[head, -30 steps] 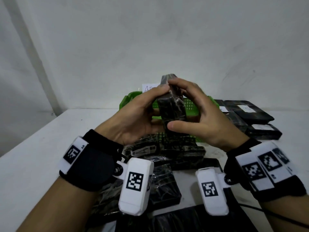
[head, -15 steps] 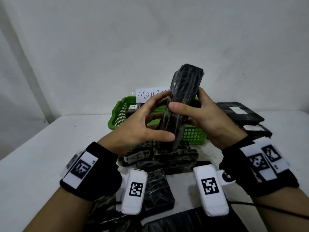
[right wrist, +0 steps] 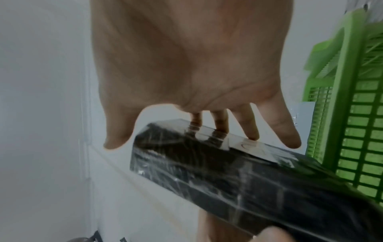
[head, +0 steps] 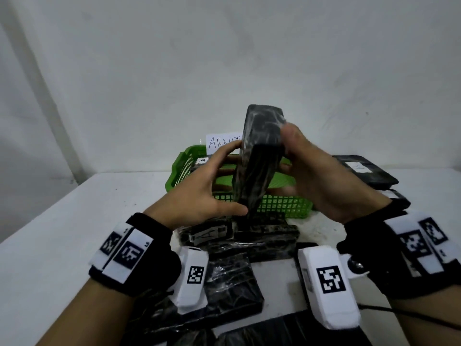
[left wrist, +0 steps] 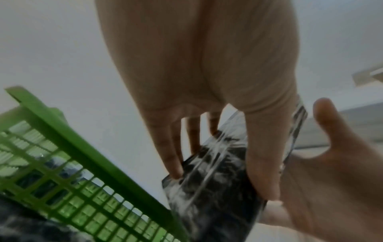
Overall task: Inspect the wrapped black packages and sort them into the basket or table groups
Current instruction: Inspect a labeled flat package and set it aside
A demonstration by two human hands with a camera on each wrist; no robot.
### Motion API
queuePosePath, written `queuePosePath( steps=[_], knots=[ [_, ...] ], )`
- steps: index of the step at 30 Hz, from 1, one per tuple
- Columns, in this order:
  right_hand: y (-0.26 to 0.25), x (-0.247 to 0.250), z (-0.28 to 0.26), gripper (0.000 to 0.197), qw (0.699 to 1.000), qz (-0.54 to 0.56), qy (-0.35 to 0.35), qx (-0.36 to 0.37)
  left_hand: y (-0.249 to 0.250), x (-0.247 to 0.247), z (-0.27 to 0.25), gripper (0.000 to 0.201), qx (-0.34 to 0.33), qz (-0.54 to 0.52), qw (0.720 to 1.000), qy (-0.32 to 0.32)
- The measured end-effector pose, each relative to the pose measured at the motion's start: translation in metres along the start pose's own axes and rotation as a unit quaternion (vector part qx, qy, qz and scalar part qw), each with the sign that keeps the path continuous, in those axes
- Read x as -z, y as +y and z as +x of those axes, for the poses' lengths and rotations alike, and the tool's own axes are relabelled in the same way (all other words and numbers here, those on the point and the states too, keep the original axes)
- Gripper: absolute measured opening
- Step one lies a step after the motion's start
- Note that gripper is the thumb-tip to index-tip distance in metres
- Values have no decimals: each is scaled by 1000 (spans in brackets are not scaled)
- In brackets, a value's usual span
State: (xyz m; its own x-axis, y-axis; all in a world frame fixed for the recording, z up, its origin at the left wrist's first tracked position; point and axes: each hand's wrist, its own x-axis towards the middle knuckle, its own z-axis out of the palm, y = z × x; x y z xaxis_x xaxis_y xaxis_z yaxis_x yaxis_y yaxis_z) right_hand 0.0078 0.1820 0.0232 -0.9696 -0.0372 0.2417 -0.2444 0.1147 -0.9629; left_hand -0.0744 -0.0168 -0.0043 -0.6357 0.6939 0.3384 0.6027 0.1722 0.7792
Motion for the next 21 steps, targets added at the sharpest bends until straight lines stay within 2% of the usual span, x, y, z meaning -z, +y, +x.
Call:
queuePosePath(
  steps=[3,8,13,16,19,21],
  knots=[
    [-5,-3,-3,53,999,45,4,10,-2,4,2,108,-31,43,998,21],
    [-4,-10,-2,41,994,75,53,63,-2,5,3,106,-53,55,996,42],
    [2,-14,1,40,991,67,57,101,-5,8,1,103,-55,36,997,51],
    [3,-13,1,44,986,63,36,149,0,11,1,97,-80,36,993,79],
    [3,-12,0,50,974,-25,50,221,6,14,0,89,-103,69,988,96],
    [6,-12,2,54,965,-83,48,243,7,14,-1,84,-94,51,991,78]
  ],
)
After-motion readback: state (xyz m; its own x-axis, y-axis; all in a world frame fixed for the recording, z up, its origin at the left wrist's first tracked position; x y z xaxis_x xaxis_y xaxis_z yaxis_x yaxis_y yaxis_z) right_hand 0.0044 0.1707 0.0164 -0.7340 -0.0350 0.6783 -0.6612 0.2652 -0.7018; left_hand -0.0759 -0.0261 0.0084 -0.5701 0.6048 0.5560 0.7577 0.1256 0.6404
